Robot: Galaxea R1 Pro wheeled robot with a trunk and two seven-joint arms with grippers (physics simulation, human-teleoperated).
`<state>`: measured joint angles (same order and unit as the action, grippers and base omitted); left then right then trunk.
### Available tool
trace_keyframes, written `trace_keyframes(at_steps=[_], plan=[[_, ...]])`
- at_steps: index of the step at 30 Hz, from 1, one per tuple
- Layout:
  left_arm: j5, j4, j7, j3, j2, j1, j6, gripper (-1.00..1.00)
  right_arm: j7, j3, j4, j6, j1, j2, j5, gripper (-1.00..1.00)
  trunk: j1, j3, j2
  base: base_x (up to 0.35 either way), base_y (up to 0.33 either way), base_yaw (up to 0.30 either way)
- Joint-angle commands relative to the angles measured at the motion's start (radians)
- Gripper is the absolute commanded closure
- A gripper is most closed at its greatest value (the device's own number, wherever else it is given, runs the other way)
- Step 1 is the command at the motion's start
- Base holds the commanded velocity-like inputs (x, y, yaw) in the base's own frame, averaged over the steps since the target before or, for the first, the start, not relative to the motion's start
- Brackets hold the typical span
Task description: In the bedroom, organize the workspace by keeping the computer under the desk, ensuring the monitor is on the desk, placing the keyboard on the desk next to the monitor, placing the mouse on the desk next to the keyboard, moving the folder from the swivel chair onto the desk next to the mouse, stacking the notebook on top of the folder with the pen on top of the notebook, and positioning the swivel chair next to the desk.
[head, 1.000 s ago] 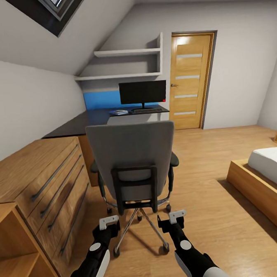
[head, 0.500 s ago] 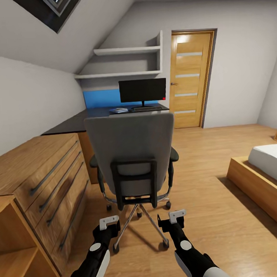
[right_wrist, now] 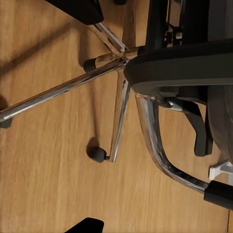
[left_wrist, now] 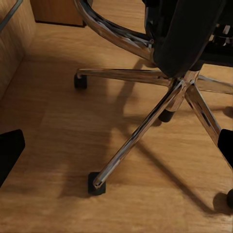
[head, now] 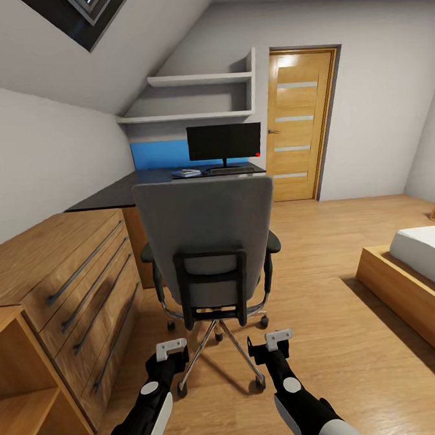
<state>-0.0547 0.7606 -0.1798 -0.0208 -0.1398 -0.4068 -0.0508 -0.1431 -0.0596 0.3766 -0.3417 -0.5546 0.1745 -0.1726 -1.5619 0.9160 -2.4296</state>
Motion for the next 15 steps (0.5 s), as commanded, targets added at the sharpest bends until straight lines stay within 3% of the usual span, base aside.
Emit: trace_keyframes(at_steps=[1, 9, 15], plan=[[-0.006, 0.002, -0.005, -0.002, 0.000, 0.000, -0.005, -1.00, -0.009, -0.003, -0.001, -0.001, -0.001, 0.000, -0.010, -1.00, 0.000, 0.001, 0.000, 0.000, 0.000, 0.000], [-0.007, -0.004, -0.004, -0.001, 0.006, 0.000, -0.003, -1.00, -0.005, -0.002, -0.002, -0.012, -0.001, 0.000, -0.010, -1.00, 0.000, 0.001, 0.000, 0.012, 0.000, 0.000], [-0.007, -0.010, -0.004, -0.001, 0.010, 0.000, -0.001, -1.00, -0.004, -0.003, -0.011, -0.019, -0.001, 0.000, -0.010, -1.00, 0.000, 0.001, 0.000, 0.201, 0.000, 0.000]])
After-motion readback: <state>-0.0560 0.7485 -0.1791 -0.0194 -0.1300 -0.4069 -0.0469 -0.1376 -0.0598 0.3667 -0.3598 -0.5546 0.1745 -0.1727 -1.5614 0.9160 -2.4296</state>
